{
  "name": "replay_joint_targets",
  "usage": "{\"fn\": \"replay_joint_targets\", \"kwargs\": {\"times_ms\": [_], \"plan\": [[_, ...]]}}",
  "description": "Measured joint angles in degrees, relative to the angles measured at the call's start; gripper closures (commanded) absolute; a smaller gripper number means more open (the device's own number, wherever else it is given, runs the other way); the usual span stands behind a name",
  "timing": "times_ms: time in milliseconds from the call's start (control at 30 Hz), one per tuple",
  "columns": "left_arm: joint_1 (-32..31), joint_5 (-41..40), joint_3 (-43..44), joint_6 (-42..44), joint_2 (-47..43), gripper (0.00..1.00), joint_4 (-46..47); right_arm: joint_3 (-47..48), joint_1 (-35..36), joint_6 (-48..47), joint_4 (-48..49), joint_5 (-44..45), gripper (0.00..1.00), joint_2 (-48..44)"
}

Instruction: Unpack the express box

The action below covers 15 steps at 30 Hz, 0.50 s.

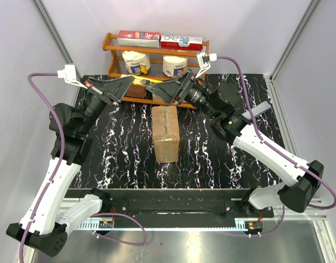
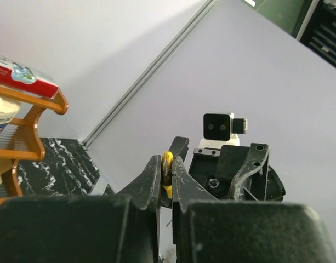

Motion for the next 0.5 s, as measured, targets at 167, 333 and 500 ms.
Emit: {"fn": "replay_joint_targets", "kwargs": {"times_ms": [167, 333, 500], "plan": [[-1.4, -1.4, -2.6, -2.1, -0.3, 1.00, 5.7, 0.2, 0.0, 3.9, 3.6, -0.1, 0.18, 0.6], [-4.2, -3.5, -7.2, -3.7, -0.7, 1.00, 13.9, 0.2, 0.0, 9.2, 8.3, -1.1, 0.21, 1.7], [-7.1, -6.6, -9.7, -3.5, -0.2, 1.00, 20.9, 0.8, 0.0, 12.7, 10.6, -1.6, 0.23, 2.5]]}}
